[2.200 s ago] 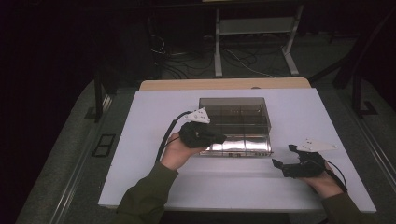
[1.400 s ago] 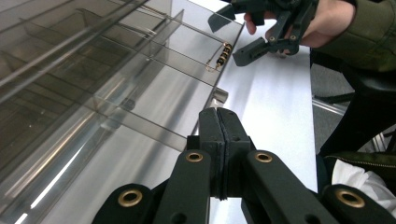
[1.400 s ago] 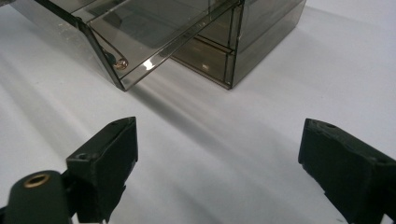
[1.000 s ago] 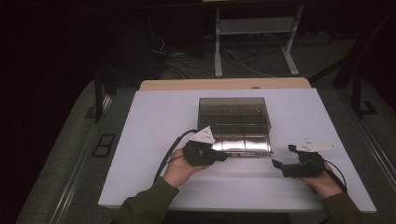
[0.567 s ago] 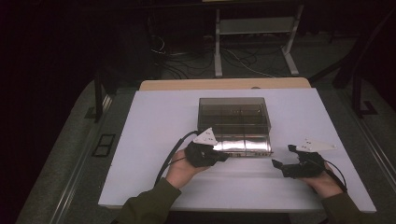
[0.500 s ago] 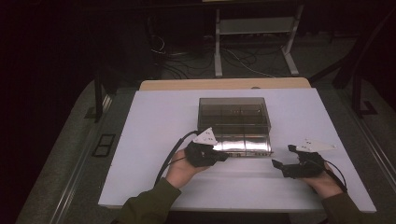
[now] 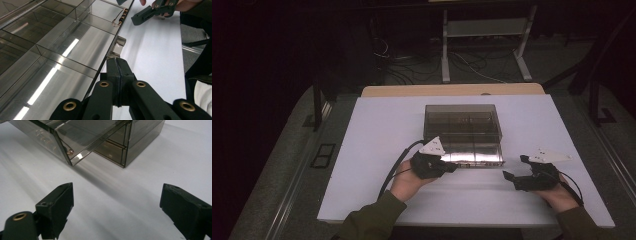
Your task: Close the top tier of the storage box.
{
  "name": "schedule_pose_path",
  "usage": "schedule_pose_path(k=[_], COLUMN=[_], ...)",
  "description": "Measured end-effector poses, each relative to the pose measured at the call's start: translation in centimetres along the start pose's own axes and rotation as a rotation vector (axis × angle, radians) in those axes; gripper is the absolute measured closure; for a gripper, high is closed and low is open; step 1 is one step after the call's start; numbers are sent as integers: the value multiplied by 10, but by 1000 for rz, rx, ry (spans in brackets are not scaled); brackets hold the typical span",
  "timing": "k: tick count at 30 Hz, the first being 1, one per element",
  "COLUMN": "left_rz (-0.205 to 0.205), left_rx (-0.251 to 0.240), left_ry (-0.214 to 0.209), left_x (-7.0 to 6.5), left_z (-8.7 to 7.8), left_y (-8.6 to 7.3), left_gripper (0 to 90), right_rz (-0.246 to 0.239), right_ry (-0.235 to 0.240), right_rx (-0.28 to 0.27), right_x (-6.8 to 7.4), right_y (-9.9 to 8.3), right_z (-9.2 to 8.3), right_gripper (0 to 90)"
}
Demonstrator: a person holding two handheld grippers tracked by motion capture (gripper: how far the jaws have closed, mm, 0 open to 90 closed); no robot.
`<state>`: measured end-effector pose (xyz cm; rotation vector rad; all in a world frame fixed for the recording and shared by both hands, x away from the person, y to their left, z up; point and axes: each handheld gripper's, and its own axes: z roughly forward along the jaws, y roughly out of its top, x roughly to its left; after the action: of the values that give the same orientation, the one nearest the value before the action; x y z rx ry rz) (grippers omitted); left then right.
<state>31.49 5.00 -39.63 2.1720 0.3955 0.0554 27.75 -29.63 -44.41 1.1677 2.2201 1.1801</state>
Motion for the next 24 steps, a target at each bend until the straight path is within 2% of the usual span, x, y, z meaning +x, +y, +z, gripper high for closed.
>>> schedule_pose_path(k=[24], left_rz=[-32], left_rx=[-29], left_ry=[20], left_x=[13], left_z=[3], left_y=[4], left_gripper=[892], right_rz=[-1], right_ry=[0], right_rx=[3], right_x=[0], right_y=[0], right_z=[1], right_gripper=[113])
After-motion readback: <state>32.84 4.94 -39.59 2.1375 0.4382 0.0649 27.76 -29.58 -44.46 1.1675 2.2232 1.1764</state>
